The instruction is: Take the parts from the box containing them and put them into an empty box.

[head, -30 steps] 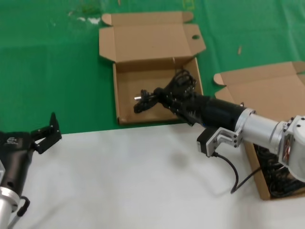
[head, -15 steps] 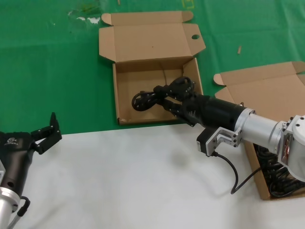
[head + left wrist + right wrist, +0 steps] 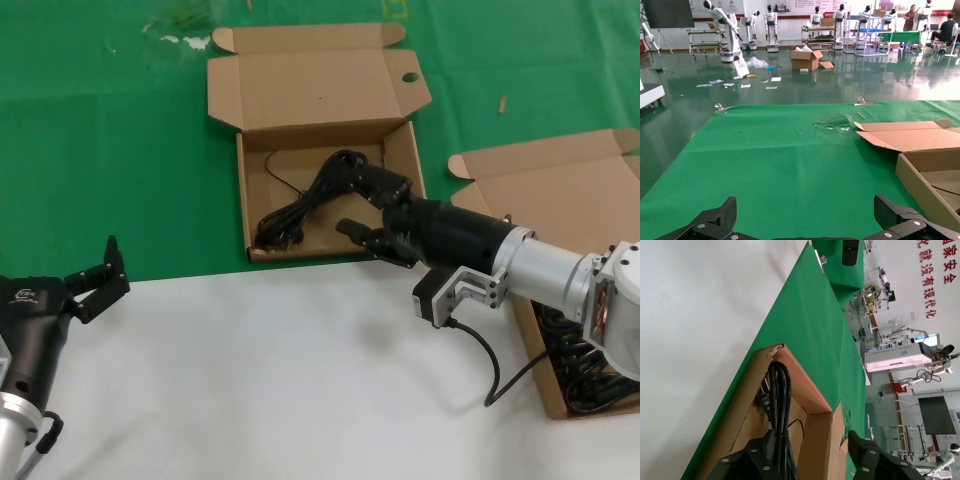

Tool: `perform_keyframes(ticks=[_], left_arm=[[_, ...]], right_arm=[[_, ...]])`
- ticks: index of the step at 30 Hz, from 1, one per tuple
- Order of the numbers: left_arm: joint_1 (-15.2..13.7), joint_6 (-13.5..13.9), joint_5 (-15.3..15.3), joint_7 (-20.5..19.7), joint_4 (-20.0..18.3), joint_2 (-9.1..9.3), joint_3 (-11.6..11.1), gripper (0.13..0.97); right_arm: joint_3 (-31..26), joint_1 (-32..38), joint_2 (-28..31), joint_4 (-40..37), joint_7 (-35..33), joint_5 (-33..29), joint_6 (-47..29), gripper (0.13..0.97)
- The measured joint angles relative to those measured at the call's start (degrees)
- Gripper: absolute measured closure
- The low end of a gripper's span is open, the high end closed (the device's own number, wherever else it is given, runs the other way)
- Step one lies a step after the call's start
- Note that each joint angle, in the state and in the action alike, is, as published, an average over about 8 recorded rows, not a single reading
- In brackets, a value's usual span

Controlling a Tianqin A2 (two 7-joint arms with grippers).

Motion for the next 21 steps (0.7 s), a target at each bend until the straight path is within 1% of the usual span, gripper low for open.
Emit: perform_keyframes(ticks=[4,8,16,17,21], left_arm=[[0.00,0.00,0.00,0.00,0.00,0.00,0.00,0.132],[0.00,0.00,0.00,0.00,0.00,0.00,0.00,0.132],[0.00,0.00,0.00,0.00,0.00,0.00,0.00,0.132],[0.00,0.00,0.00,0.00,0.00,0.00,0.00,0.132],[0.00,0.00,0.00,0.00,0.00,0.00,0.00,0.132]], right_arm=[[0.00,0.00,0.00,0.00,0.00,0.00,0.00,0.540],[0.00,0.00,0.00,0.00,0.00,0.00,0.00,0.540],[0.00,0.00,0.00,0.00,0.00,0.00,0.00,0.342],[0.00,0.00,0.00,0.00,0.00,0.00,0.00,0.342],[0.00,0.00,0.00,0.00,0.00,0.00,0.00,0.274]])
